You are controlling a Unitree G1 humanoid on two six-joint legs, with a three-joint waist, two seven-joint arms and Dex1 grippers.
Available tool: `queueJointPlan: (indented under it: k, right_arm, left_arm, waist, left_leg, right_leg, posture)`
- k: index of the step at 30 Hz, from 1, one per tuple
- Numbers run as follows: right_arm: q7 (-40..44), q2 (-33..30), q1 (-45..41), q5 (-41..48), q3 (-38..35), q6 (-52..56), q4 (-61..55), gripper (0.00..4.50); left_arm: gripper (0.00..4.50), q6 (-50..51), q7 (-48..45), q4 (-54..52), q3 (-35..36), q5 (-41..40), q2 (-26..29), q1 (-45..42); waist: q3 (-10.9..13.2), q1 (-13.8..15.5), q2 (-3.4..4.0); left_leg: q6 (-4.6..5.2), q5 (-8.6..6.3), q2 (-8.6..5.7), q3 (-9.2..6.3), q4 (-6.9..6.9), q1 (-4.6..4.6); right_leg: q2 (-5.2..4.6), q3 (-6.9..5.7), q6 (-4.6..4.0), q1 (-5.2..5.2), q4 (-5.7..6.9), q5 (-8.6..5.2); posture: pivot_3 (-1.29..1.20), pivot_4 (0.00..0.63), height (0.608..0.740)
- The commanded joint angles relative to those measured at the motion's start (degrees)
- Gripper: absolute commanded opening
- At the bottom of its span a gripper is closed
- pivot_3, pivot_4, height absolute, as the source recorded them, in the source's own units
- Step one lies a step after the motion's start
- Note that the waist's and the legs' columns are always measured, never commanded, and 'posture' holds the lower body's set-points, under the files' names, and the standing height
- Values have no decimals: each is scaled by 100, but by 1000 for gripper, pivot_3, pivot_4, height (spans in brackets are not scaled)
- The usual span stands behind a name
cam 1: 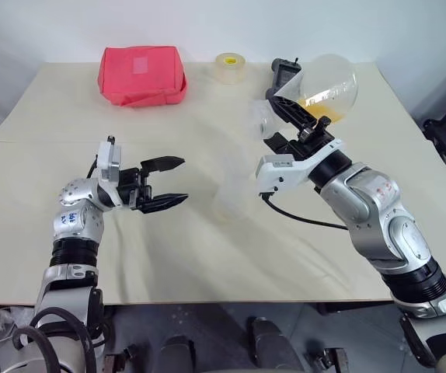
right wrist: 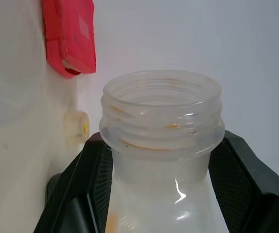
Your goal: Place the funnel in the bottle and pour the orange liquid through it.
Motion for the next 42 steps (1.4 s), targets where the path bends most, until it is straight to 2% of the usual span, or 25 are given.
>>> queueJointPlan:
  k: [1, 28, 42]
  right_arm:
    - [-158, 8, -17, -146, -232, -229, -106, 2402]
    - [-518, 69, -91, -1172, -167, -1014, 363, 2402]
    - [-741, -86, -50, -1333, -262, -1352, 548, 2402]
  left_arm:
    - [4500, -85, -176, -75, -13, -34, -20, -92]
    - [4500, 47, -162, -408, -4, -107, -8, 157]
    - [4500, 67, -118, -422, -5, -89, -21, 133]
  waist:
    - [0, -2, 0]
    - [0, -18, 0]
    - [0, -32, 0]
  left_leg:
    - [0, 0, 0, 0, 0, 0]
    - [-1, 0, 0, 0, 3, 1]
    - [-1, 1, 0, 0, 3, 1]
  right_leg:
    - [0, 0, 0, 0, 0, 0]
    - [0, 1, 0, 0, 3, 0]
    - [-1, 1, 0, 1, 4, 0]
  posture:
    - [0, 150, 740]
    - [0, 150, 740]
    - [0, 150, 740]
